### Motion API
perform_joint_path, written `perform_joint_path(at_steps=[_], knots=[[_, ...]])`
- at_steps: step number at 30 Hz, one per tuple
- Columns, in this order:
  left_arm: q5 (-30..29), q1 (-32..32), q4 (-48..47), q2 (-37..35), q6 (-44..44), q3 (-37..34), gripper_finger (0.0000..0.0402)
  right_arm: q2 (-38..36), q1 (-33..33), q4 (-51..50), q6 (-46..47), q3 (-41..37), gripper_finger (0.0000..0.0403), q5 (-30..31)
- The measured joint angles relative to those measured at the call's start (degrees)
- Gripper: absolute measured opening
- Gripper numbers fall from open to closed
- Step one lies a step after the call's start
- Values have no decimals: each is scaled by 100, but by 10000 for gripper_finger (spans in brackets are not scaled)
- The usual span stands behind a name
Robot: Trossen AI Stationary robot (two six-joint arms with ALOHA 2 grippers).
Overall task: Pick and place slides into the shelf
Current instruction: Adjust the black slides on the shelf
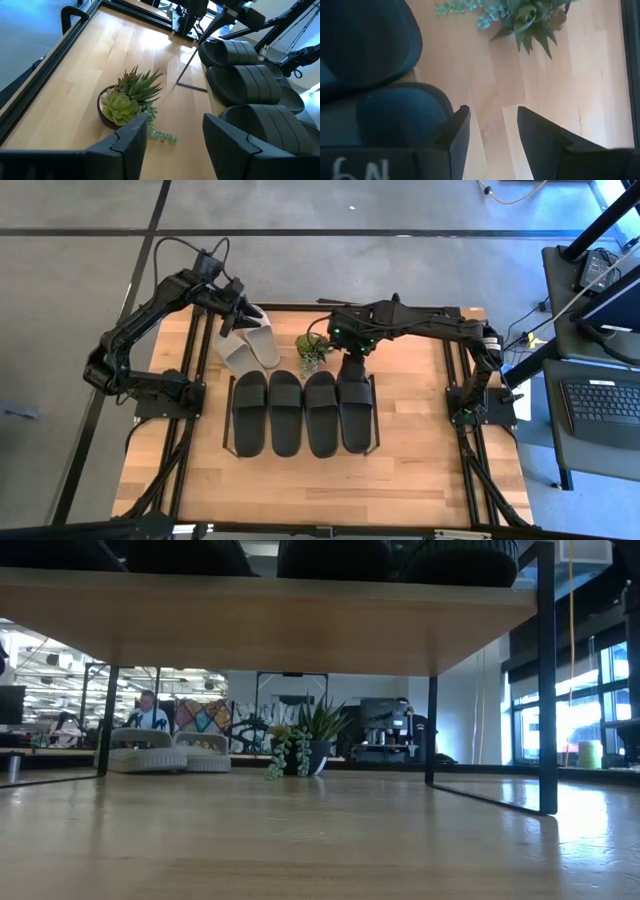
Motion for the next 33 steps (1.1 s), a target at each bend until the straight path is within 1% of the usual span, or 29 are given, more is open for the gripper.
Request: perform_joint_path(at_steps=[4,8,25,33], knots=[[0,0,-1,0,-2,0,182,0,0,249,-97,0,165,-39],[0,0,-4,0,-2,0,182,0,0,390,-128,0,165,-310],[-2,-2,-115,0,-2,0,182,164,24,329,-291,0,165,-301],[-7,-1,-142,2,-2,0,182,175,135,69,-262,0,165,-302]])
